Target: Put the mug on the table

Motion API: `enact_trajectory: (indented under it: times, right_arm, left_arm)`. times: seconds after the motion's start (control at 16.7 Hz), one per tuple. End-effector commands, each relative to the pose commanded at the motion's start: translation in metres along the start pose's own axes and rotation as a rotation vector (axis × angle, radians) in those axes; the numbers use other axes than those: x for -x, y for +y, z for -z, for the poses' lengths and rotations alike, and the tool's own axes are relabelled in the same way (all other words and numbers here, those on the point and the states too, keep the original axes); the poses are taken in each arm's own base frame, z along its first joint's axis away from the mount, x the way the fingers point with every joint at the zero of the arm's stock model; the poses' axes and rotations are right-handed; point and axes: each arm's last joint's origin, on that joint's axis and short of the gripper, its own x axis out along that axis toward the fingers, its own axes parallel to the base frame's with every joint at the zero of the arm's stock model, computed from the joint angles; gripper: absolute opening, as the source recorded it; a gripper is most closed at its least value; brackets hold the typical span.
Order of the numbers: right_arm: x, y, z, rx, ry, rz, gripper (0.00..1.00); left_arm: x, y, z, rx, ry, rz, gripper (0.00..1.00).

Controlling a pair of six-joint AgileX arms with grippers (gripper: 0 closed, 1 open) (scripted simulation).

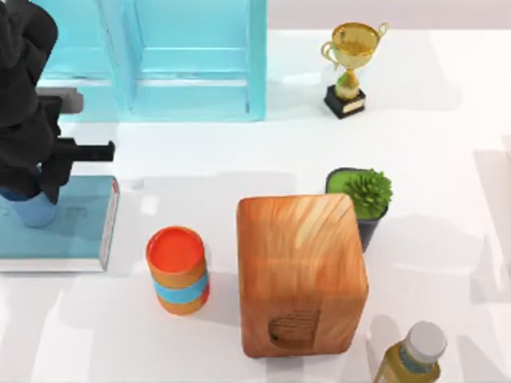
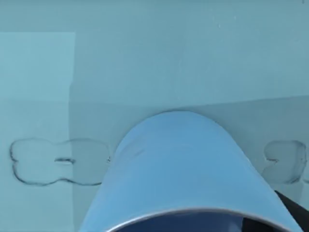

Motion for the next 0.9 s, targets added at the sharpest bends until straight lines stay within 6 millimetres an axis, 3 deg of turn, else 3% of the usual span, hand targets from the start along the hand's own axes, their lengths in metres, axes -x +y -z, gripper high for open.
enact_trajectory:
  times: [0.18,0.6,0.9]
  right_arm:
    - [0.0,0.0,0.0,0.0,0.0,0.0,1.0]
    - [0.0,0.0,0.0,0.0,0.0,0.0,1.0]
    - [0.0,0.0,0.0,0.0,0.0,0.0,1.0]
  left_arm:
    - [0.005,0.0,-0.001,-0.001,-0.005,0.001,0.0]
    - [0.049,0.0,0.0,-0.001,0.001,0.0,0.0]
    - [0.048,0.0,-0.001,-0.001,0.005,-0.001,0.0]
